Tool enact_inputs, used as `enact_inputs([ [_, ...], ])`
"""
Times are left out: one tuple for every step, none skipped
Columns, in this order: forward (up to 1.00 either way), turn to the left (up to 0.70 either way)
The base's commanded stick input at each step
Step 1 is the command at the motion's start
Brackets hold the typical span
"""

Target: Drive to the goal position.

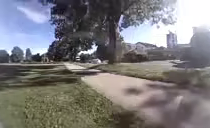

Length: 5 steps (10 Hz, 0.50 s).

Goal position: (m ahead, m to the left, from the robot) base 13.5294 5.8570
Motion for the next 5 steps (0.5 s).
enact_inputs([
  [1.0, 0.0],
  [1.0, 0.0],
  [1.0, 0.0],
  [1.0, 0.01],
  [1.0, 0.02],
])
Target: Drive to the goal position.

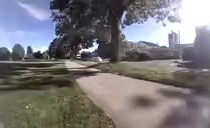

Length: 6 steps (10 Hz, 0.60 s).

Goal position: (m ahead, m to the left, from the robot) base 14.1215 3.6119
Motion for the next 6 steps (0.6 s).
enact_inputs([
  [1.0, 0.18],
  [1.0, 0.4],
  [1.0, 0.4],
  [1.0, 0.4],
  [1.0, 0.32],
  [1.0, 0.11],
])
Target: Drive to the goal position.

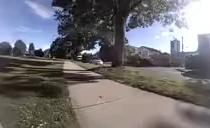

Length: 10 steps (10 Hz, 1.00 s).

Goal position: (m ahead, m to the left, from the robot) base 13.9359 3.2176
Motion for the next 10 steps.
enact_inputs([
  [1.0, 0.0],
  [1.0, 0.0],
  [1.0, 0.14],
  [1.0, 0.39],
  [1.0, 0.4],
  [1.0, 0.4],
  [1.0, 0.4],
  [1.0, 0.34],
  [1.0, 0.17],
  [1.0, 0.01],
])
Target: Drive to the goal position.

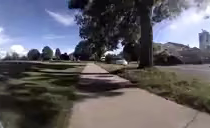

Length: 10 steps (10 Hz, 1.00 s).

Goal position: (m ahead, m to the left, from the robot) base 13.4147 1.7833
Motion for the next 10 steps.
enact_inputs([
  [1.0, 0.0],
  [1.0, 0.0],
  [1.0, 0.0],
  [1.0, 0.0],
  [1.0, 0.0],
  [1.0, 0.0],
  [1.0, 0.0],
  [1.0, 0.0],
  [1.0, 0.0],
  [1.0, 0.0],
])
